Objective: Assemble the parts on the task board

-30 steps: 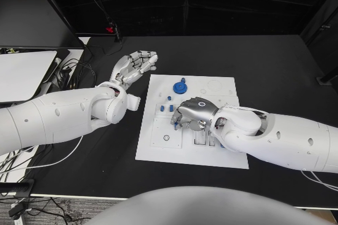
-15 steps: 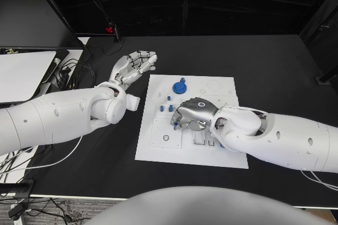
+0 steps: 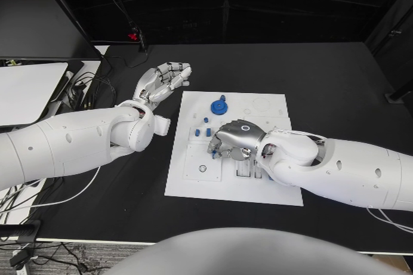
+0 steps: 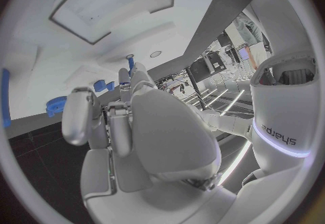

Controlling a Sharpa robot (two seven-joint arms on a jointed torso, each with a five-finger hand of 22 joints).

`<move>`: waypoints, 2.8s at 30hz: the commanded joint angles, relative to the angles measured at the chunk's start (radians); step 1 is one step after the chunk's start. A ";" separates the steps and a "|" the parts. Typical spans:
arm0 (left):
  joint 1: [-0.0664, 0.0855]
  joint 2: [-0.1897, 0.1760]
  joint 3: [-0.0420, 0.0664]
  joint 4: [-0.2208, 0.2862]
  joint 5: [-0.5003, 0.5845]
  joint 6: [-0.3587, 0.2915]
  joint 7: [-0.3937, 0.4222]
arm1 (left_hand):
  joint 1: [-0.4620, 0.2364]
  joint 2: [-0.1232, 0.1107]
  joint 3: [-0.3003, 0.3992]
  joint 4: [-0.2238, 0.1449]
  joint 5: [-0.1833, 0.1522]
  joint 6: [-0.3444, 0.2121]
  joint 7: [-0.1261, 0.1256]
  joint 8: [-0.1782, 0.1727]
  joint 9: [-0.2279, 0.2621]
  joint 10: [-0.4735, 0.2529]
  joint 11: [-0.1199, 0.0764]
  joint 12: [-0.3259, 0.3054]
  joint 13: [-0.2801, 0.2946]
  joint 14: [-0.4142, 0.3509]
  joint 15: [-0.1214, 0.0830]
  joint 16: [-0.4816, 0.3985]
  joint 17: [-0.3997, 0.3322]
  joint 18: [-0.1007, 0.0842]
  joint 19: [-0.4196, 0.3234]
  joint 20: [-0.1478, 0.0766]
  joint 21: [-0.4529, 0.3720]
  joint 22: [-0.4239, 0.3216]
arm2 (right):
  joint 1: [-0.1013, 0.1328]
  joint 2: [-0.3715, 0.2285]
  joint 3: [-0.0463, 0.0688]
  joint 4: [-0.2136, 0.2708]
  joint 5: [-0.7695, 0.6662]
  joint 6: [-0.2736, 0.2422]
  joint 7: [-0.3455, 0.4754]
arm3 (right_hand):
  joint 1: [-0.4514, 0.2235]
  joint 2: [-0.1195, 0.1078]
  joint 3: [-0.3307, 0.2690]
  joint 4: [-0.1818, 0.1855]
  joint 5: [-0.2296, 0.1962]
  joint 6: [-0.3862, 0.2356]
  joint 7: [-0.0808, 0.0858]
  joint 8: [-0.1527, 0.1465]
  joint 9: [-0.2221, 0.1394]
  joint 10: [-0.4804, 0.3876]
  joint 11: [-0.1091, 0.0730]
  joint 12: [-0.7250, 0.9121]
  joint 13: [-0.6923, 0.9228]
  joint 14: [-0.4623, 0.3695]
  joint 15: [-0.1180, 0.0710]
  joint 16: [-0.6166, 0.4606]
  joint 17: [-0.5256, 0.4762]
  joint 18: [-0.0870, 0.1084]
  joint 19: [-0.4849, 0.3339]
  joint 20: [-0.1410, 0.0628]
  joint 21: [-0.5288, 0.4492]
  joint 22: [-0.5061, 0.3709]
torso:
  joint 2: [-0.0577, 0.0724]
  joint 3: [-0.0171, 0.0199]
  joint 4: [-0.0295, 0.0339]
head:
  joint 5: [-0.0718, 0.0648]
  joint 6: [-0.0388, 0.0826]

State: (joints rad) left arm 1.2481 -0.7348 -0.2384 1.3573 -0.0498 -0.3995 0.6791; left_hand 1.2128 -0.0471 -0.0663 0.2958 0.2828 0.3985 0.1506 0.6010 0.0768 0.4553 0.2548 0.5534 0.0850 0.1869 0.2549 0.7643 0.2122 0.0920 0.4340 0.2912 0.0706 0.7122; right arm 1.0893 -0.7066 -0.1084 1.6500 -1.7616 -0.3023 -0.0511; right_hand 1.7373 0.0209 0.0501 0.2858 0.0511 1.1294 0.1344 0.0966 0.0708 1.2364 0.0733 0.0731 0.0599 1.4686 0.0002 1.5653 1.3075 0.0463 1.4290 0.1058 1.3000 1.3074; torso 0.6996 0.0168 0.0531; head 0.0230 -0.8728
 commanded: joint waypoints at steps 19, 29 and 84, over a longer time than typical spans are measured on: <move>0.001 0.003 0.001 0.000 0.001 0.009 0.138 | 0.000 0.011 0.007 -0.001 0.004 -0.007 0.141 0.005 -0.002 -0.008 0.000 0.007 -0.001 -0.007 0.001 0.005 -0.002 0.000 0.009 -0.001 0.001 -0.002 | -0.001 0.005 0.000 -0.001 -0.025 0.028 -0.003 | 0.005 -0.001 0.008 0.000 0.000 -0.005 0.008 -0.004 0.000 -0.001 0.007 -0.010 0.000 0.102 0.007 0.005 0.263 0.020 0.001 0.007 -0.008 0.142 | 0.000 0.0001 -0.0006 | 0.001 0.000; 0.001 0.001 0.001 0.001 0.001 0.009 0.138 | 0.000 0.013 0.007 -0.001 0.004 -0.008 0.141 0.006 -0.002 -0.009 0.000 0.009 -0.002 -0.007 0.002 0.007 -0.004 0.000 0.009 -0.001 0.001 -0.003 | -0.006 0.006 0.000 -0.003 -0.061 0.034 0.002 | 0.003 -0.008 0.011 -0.001 0.000 -0.013 0.008 -0.011 -0.002 -0.011 0.009 -0.013 0.000 0.102 0.010 0.005 0.263 0.021 0.000 0.009 -0.010 0.141 | 0.000 -0.0004 0.0001 | 0.002 0.000; -0.003 0.006 0.001 -0.005 0.001 0.013 0.135 | 0.001 0.016 0.007 -0.002 0.005 -0.010 0.141 0.008 -0.003 -0.011 0.000 0.013 -0.003 -0.008 0.002 0.010 -0.007 -0.001 0.010 -0.001 0.001 -0.003 | 0.086 -0.262 0.003 0.091 0.363 -0.133 0.069 | -0.215 -0.103 -0.031 0.002 -0.003 -0.235 0.061 -0.023 -0.001 -0.218 0.060 0.001 0.005 0.070 0.047 -0.070 0.114 0.043 -0.036 0.040 -0.138 0.080 | -0.001 -0.0011 -0.0004 | -0.028 0.000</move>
State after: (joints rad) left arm 1.2438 -0.7296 -0.2384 1.3525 -0.0496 -0.3947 0.6792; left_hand 1.2127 -0.0391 -0.0641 0.2936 0.2828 0.3950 0.1543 0.6048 0.0752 0.4516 0.2584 0.5614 0.0833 0.1869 0.2550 0.7684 0.2062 0.0920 0.4377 0.2876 0.0706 0.7098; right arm 1.1733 -0.9669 -0.1058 1.7417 -1.3067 -0.4940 0.0540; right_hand 1.5302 -0.0798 0.0162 0.2839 0.0515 0.8937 0.1913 0.0694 0.0685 1.0271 0.1322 0.0686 0.0636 1.4669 0.0412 1.4988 1.3078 0.0777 1.3952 0.1399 1.1575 1.3074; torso 0.6978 0.0150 0.0534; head -0.0022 -0.8727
